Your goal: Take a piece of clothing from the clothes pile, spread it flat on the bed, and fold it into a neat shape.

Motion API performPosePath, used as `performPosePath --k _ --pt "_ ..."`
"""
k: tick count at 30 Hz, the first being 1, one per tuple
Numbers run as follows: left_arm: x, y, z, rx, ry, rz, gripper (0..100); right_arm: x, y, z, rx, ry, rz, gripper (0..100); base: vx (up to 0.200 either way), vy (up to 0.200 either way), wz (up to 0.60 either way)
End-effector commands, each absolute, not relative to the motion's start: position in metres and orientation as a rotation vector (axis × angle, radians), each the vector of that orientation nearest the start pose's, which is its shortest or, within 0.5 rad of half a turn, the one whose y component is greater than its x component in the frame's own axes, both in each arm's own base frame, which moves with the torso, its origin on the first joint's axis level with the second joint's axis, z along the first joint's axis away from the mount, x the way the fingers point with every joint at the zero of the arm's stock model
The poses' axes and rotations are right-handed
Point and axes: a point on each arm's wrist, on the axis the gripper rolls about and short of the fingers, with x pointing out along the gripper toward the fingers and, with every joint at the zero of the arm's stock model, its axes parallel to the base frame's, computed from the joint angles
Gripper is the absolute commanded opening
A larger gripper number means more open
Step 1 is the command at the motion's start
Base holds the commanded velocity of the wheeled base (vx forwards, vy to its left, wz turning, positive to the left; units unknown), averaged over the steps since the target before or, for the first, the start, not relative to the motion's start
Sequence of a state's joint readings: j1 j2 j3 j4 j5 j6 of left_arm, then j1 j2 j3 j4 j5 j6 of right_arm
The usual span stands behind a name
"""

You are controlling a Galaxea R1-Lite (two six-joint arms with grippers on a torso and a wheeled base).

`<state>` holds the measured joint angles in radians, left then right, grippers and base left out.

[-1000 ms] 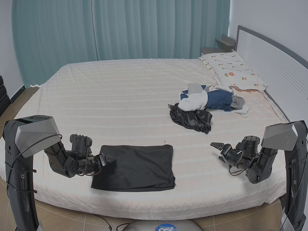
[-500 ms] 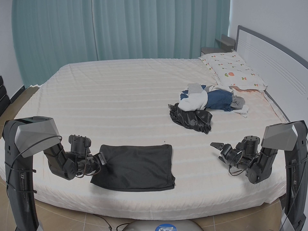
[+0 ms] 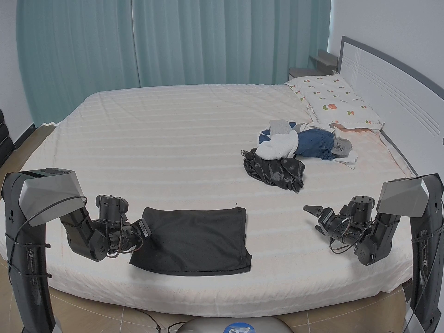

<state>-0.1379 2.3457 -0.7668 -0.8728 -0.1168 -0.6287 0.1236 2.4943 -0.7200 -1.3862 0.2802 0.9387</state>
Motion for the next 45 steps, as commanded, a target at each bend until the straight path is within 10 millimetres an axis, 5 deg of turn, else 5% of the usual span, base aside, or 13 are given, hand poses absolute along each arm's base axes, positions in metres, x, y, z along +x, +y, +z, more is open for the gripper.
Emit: performPosePath --k 1,45 --pt "0.358 -0.051 -0.027 -0.596 0.759 -0.008 0 0.368 0.052 -0.044 0.944 0.551 0.187 100 0.0 0.2 0.0" --pt "0.342 -0.044 -0.026 -0.64 0.786 0.067 0 0.368 0.052 -0.045 0.943 0.553 0.186 100 0.0 0.2 0.0"
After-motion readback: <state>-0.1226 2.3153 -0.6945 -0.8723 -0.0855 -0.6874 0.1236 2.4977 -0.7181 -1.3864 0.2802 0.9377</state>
